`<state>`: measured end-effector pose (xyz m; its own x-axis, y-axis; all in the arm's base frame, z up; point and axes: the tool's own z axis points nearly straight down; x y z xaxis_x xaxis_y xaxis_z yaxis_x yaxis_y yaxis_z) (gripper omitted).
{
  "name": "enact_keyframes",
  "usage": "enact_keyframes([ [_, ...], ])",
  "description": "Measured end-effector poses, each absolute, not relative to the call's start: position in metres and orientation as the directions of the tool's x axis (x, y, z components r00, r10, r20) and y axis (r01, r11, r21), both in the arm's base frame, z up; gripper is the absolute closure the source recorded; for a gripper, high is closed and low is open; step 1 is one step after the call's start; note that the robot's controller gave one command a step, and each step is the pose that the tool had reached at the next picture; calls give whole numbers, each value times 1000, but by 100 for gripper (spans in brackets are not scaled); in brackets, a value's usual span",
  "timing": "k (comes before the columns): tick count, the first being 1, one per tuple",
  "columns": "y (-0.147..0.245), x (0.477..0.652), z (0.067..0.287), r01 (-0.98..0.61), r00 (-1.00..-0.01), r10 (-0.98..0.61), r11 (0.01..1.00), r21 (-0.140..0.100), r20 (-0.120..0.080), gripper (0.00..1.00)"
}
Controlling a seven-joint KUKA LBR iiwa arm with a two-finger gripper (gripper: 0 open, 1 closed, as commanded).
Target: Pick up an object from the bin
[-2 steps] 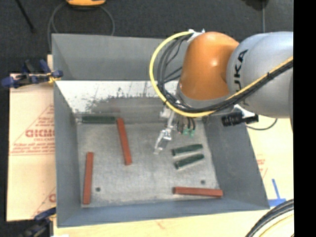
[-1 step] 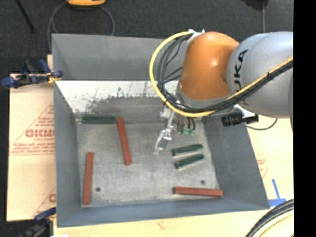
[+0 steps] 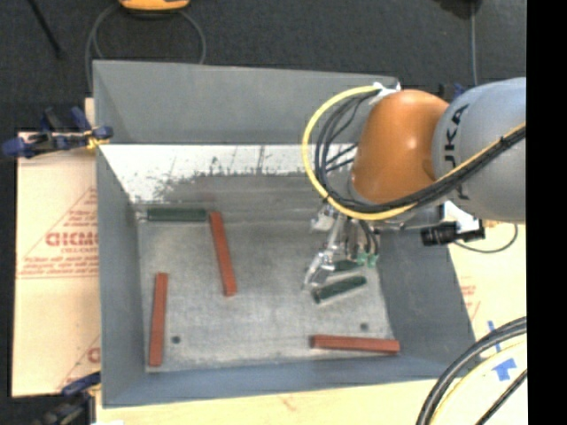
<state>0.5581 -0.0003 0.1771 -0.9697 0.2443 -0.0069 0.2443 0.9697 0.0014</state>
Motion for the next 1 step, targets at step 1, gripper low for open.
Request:
enact_keyframes([
  [1, -54, 563, 141, 292, -956, 292, 956, 0, -5, 0],
])
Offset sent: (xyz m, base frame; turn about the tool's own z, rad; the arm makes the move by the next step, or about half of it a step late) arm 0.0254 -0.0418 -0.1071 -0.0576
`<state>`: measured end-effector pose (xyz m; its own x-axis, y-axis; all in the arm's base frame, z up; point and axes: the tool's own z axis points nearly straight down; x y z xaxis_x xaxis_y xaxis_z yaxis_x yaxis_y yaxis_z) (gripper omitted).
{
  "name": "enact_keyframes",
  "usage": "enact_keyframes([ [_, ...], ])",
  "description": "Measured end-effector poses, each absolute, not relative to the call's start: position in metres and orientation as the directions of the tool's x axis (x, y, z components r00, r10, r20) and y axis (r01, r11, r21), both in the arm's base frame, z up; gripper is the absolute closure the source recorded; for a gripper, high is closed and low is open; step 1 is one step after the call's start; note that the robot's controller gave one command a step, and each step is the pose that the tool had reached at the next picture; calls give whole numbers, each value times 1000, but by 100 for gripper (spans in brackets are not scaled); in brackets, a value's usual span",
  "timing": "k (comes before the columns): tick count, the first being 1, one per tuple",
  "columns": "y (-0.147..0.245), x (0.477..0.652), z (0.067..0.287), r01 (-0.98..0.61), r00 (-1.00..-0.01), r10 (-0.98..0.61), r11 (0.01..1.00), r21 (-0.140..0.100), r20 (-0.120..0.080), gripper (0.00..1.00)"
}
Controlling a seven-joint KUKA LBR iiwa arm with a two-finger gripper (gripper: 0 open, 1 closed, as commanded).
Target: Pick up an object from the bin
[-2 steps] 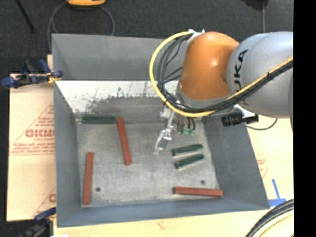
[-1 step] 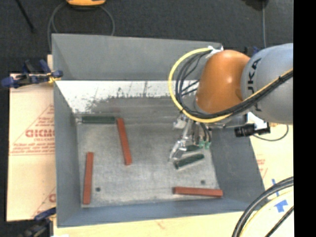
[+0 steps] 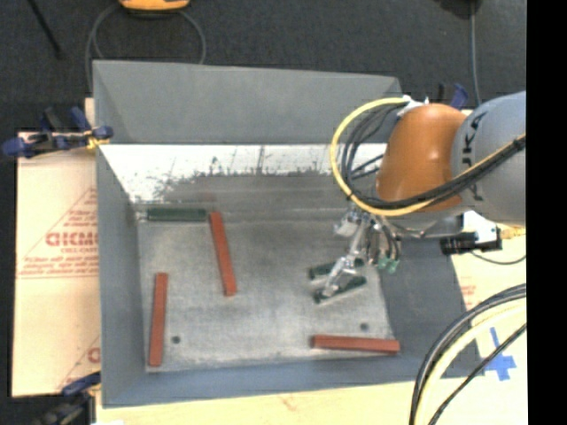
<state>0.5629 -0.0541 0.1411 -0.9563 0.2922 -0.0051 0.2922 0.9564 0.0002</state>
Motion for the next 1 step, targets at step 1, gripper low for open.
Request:
enact_keyframes([
  [1, -53, 579, 91, 221, -975, 221, 975, 0, -5, 0],
])
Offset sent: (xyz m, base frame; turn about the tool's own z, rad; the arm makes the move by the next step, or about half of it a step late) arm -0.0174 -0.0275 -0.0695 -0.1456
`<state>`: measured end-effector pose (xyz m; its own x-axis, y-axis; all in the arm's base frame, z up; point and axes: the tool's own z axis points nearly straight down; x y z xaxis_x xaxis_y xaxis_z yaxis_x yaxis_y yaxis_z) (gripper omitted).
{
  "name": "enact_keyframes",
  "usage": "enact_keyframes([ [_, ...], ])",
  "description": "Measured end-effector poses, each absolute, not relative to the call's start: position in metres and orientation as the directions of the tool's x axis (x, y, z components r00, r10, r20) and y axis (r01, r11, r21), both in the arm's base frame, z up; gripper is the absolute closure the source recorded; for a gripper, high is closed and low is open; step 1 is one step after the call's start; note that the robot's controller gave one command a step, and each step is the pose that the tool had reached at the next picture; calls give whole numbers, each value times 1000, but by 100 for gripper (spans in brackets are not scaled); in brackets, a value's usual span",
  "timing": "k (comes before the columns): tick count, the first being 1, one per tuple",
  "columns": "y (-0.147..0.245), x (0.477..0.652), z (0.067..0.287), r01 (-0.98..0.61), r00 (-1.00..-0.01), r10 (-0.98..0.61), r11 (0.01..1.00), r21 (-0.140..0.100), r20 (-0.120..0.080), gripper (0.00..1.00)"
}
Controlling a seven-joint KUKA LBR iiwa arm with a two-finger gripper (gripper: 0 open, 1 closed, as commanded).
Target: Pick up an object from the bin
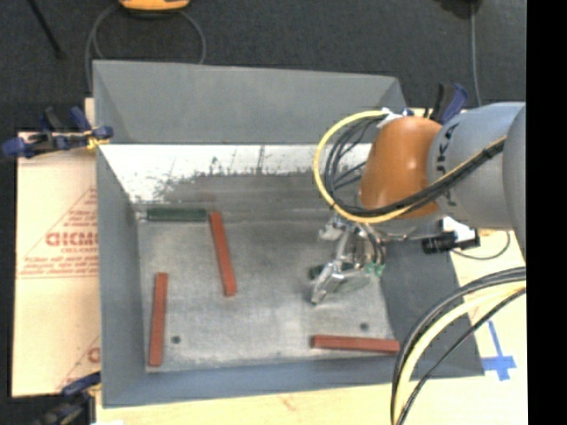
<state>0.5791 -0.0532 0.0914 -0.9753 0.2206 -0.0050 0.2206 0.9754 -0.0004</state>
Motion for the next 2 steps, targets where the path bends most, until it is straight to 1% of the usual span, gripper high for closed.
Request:
enact_keyframes([
  [1, -52, 577, 83, 180, -984, 180, 984, 1, -3, 100],
  [2, -52, 577, 83, 181, -984, 181, 984, 1, -3, 100],
])
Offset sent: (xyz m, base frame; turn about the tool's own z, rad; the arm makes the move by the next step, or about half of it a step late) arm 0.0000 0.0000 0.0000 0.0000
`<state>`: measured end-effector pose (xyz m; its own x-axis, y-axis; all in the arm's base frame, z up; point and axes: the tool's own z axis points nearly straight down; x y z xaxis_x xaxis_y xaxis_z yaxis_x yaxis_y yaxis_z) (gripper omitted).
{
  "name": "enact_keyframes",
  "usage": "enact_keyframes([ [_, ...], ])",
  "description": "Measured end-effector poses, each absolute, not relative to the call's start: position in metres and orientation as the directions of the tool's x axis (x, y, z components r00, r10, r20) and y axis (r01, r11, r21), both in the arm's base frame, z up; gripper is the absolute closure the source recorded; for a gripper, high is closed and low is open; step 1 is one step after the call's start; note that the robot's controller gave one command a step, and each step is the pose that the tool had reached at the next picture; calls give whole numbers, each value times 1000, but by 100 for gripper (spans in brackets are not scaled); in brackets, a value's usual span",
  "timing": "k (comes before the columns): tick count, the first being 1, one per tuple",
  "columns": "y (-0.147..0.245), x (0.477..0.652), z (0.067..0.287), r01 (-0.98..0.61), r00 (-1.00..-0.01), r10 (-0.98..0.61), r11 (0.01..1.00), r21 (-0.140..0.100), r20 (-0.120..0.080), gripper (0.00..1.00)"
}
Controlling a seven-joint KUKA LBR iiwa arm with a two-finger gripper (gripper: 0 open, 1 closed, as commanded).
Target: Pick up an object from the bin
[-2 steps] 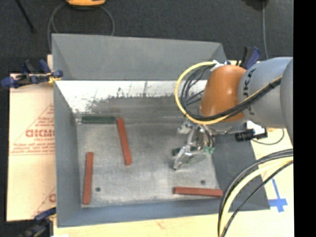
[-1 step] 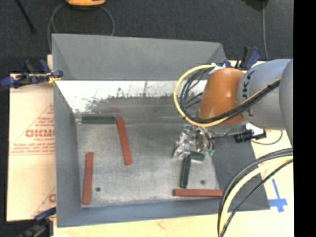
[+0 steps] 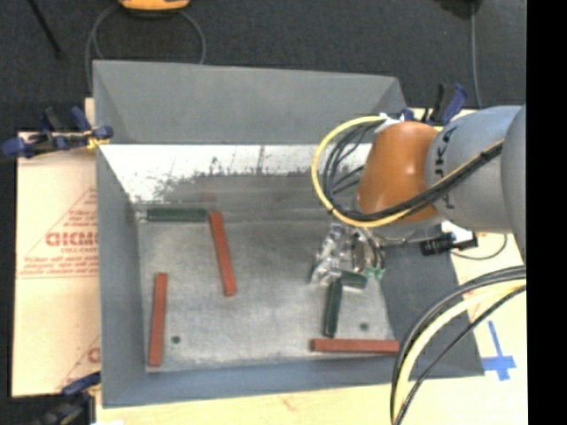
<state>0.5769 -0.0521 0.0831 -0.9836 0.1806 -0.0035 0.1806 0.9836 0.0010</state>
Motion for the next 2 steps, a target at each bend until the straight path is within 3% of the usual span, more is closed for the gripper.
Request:
enact_keyframes([
  [1, -59, 570, 121, 152, -988, 152, 988, -1, 3, 100],
  [2, -52, 580, 192, 155, -988, 155, 988, 0, -3, 100],
])
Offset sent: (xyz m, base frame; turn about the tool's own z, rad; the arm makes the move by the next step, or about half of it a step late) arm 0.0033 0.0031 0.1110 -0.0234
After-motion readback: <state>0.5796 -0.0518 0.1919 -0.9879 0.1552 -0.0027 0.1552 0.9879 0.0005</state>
